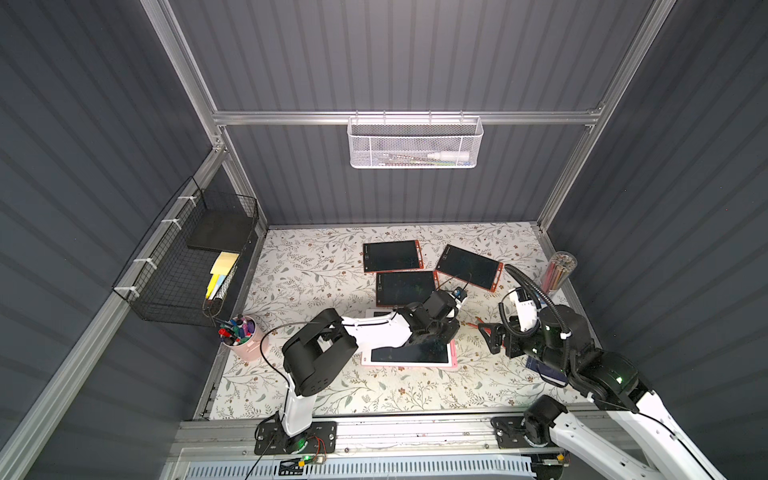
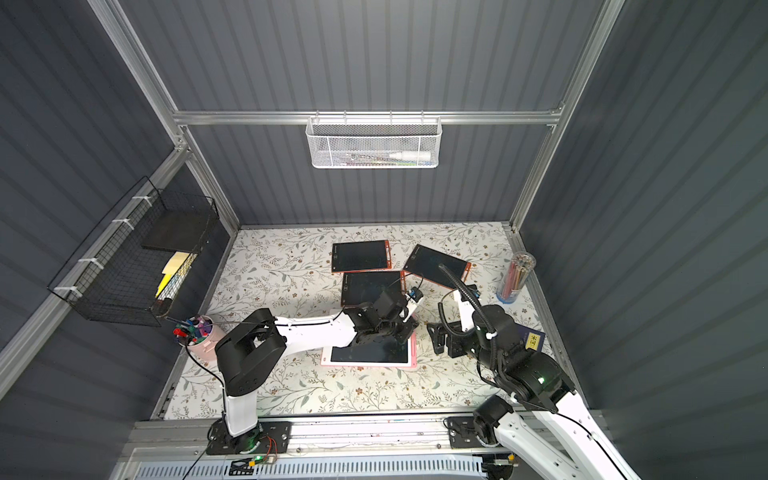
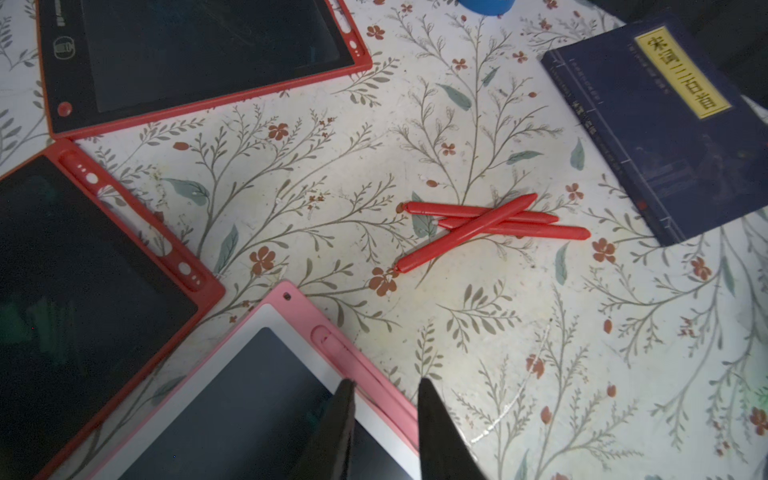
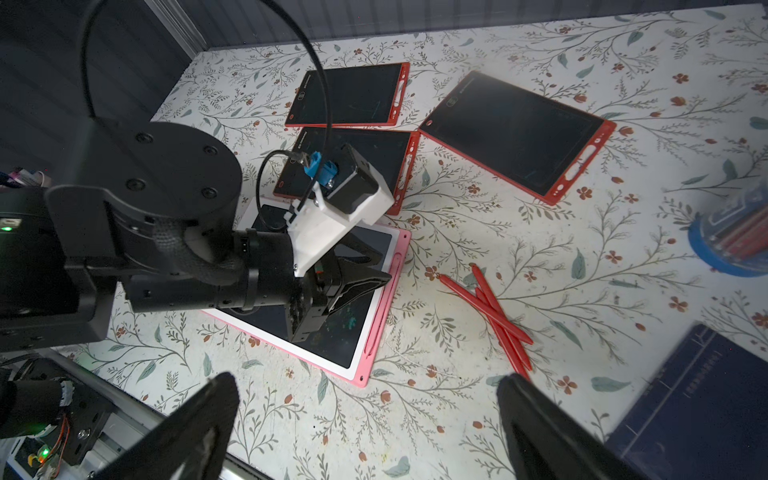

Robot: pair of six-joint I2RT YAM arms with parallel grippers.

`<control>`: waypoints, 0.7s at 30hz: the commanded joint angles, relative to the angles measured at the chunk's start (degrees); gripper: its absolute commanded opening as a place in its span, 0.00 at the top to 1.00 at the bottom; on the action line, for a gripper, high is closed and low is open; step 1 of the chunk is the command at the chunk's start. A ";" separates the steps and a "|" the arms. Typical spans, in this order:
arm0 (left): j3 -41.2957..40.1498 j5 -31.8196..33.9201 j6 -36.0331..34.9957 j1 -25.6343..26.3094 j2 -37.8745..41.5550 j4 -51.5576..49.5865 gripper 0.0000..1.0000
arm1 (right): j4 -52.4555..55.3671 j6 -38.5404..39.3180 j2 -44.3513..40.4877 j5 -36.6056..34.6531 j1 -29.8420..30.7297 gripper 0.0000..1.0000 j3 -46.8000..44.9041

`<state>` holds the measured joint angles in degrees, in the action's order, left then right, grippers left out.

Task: Place the stylus back onto the writing tablet
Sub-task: Adjust the stylus on the writing tablet.

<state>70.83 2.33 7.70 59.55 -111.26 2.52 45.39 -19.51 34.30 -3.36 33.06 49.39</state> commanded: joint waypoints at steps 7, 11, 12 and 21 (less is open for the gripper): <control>3.18 3.36 0.58 0.48 -2.83 -1.79 0.68 | -0.87 -0.46 0.06 -0.97 0.25 0.01 0.01; 4.14 4.32 0.58 0.79 -4.24 -1.97 0.67 | -0.69 -0.47 0.41 -1.43 0.25 0.01 0.18; 4.14 4.52 0.64 0.95 -4.48 -2.01 0.67 | -0.67 -0.48 0.39 -1.47 0.25 0.01 0.18; 4.23 6.71 0.75 1.01 -5.59 -3.08 0.67 | -0.65 -0.60 0.28 -2.02 0.22 0.01 0.14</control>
<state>73.91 7.57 8.10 60.36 -116.29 0.82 45.28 -19.73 34.65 -4.51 33.06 49.39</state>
